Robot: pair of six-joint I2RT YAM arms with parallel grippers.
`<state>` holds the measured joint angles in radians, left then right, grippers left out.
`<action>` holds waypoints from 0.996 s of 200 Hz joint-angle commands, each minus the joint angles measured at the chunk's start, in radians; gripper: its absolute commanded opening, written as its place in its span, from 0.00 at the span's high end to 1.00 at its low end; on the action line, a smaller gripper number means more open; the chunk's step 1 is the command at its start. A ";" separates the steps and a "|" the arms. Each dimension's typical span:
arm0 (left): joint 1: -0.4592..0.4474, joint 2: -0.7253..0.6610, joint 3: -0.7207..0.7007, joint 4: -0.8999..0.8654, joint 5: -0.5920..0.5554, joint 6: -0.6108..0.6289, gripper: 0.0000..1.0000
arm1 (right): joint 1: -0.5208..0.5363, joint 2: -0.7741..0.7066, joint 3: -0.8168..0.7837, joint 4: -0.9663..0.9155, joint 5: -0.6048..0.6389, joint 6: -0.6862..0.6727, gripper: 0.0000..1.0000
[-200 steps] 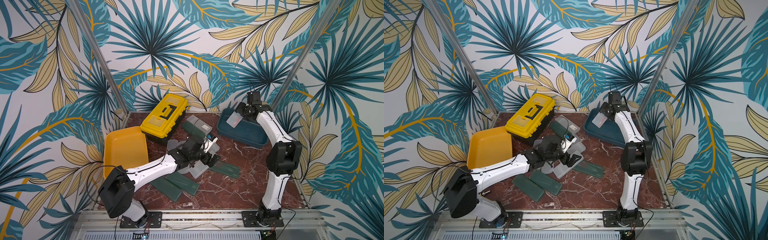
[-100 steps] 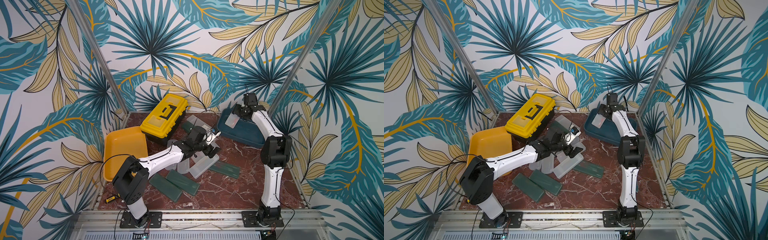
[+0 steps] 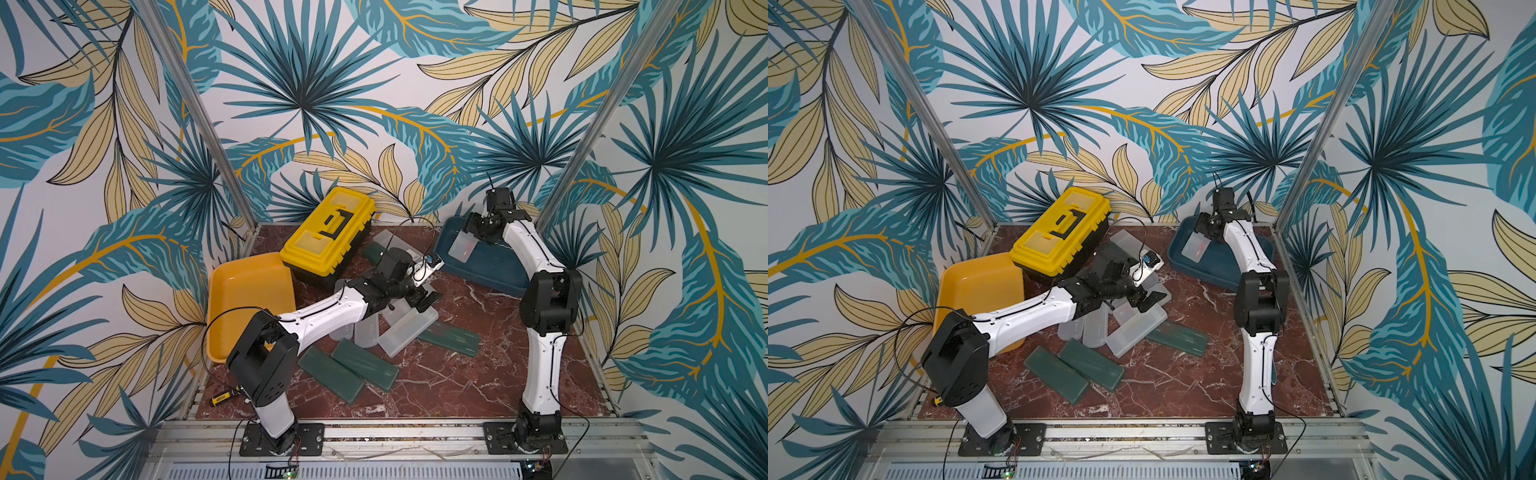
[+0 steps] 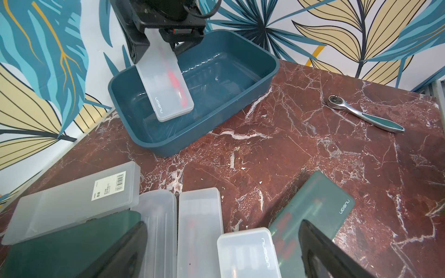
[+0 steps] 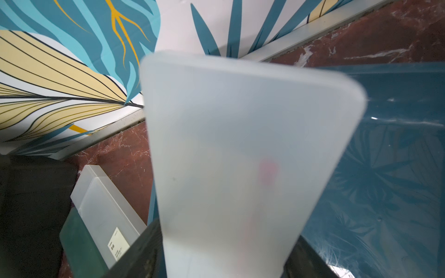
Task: Place the pencil cases by color into the storage box
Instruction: Place the pencil case at the storage box.
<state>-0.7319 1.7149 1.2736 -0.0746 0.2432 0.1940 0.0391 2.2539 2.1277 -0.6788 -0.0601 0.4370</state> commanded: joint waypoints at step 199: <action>0.008 -0.120 -0.085 0.014 0.037 -0.065 0.02 | 0.015 0.088 0.010 -0.176 -0.148 -0.119 0.33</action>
<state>-0.7292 1.6356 1.2194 -0.0711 0.2546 0.1482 0.0433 2.3924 2.2086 -0.8131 -0.1658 0.3511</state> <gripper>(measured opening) 0.979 0.703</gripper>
